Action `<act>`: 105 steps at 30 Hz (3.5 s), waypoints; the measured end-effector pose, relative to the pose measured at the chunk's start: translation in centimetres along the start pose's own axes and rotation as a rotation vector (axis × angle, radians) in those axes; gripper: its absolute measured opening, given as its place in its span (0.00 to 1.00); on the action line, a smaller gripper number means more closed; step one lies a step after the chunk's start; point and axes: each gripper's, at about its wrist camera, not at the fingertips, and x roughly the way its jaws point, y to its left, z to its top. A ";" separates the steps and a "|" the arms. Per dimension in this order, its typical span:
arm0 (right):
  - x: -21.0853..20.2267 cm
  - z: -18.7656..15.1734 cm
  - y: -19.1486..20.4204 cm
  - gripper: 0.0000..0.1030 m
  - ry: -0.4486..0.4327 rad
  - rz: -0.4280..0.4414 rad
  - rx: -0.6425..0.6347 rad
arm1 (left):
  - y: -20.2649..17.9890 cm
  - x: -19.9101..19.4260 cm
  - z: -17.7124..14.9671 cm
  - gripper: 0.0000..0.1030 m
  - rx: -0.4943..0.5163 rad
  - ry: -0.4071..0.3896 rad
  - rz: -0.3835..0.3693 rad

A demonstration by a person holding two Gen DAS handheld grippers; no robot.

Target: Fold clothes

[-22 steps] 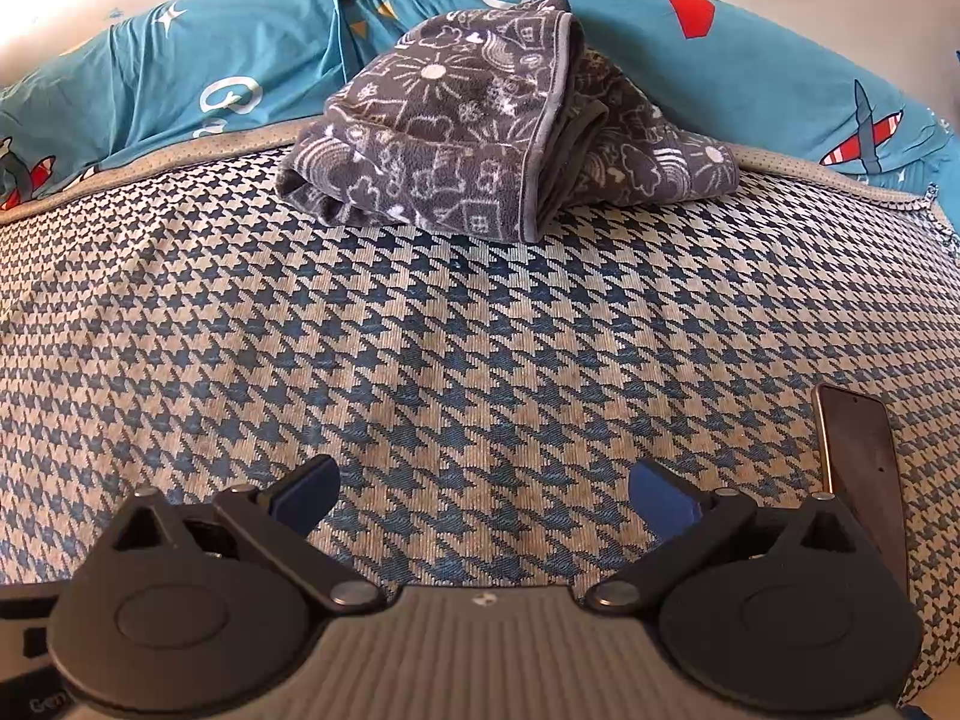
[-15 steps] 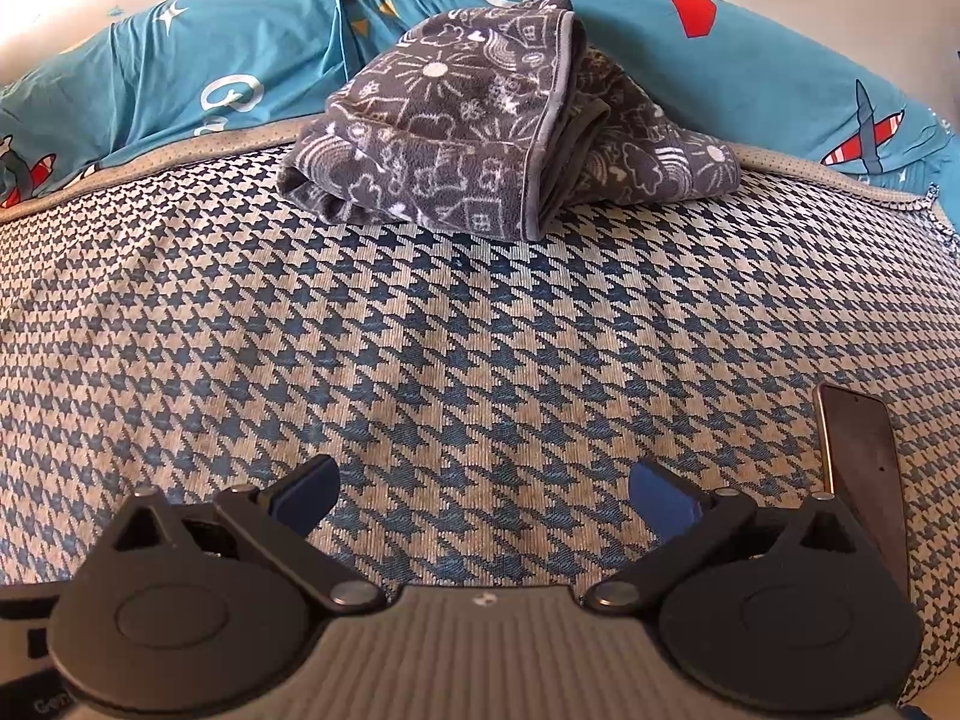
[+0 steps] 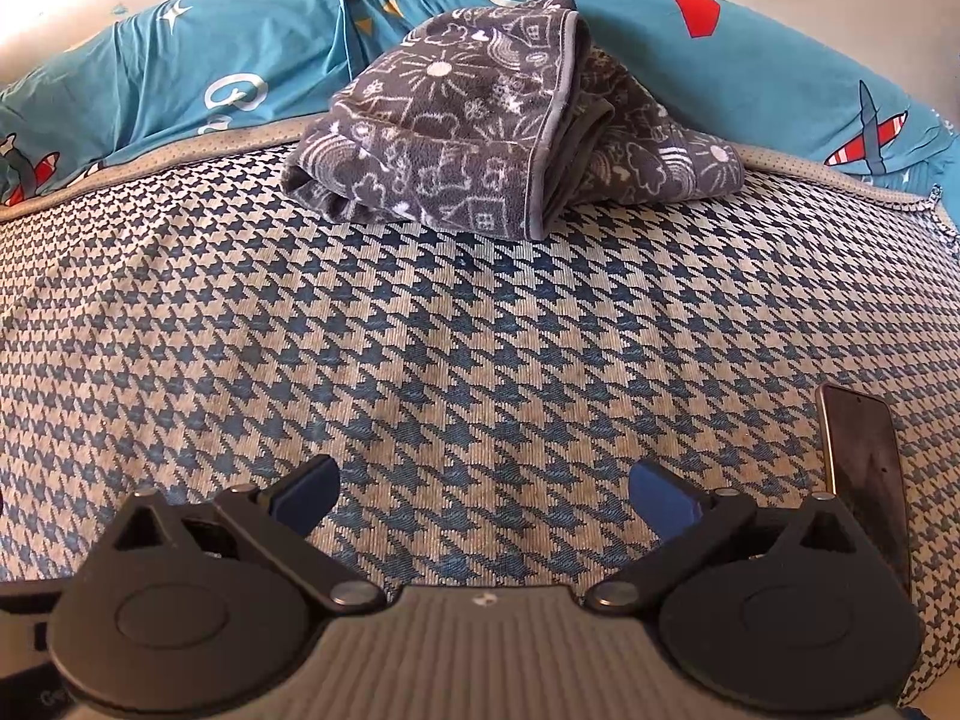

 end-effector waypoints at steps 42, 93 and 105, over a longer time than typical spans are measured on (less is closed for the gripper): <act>-0.4 0.1 -0.4 1.00 -0.002 -0.005 0.012 | 0.2 0.2 0.2 1.00 -0.022 0.010 0.009; -1.1 0.0 -1.2 1.00 -0.012 -0.014 0.051 | 0.0 0.2 0.4 1.00 -0.039 0.002 0.001; -1.1 0.0 -1.2 1.00 -0.010 -0.017 0.052 | 0.1 0.2 0.3 1.00 -0.045 0.009 -0.003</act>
